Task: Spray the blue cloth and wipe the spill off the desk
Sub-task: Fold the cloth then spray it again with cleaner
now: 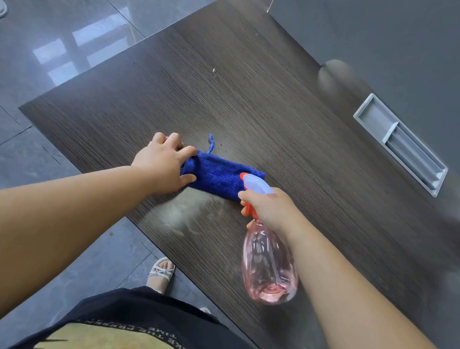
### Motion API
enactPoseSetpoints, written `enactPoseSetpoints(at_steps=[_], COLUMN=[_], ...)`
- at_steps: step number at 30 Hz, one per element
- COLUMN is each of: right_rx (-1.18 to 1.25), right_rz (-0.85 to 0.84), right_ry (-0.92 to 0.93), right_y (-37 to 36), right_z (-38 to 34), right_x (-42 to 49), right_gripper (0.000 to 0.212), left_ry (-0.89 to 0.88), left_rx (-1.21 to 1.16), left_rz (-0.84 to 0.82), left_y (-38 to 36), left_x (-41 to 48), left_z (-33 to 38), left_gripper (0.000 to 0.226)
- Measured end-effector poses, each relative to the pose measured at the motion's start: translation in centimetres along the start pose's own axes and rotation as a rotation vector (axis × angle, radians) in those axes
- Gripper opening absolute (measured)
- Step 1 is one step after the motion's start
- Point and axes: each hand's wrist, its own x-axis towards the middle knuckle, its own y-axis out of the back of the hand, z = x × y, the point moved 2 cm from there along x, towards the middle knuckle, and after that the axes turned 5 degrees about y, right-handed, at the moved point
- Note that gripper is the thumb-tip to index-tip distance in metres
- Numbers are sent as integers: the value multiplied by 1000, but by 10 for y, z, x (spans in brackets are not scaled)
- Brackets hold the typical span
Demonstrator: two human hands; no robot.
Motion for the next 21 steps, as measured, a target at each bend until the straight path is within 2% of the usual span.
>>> enactPoseSetpoints(at_steps=[4,8,12,15,21], right_rx=[-43,-127,-123,-145,-47], right_rz=[-94,-143,-96,-115,-44], right_ry=[92,141,47,71,-18], right_y=[-22,-37,-36,-28,-8], right_z=[-20,-37,-31,-26,-9], right_x=[5,6,7,6,5], right_gripper=[42,31,36,33,40], left_ry=[18,27,28,30,21], left_rx=[-50,-73,-71,-72,-61], left_rz=[-11,-22,-22,-19,-16], left_y=[3,4,4,5,5], left_x=[-1,-2,-2,-3,-2], left_z=[-2,-4,-3,-3,-3], left_gripper=[58,58,58,58,59])
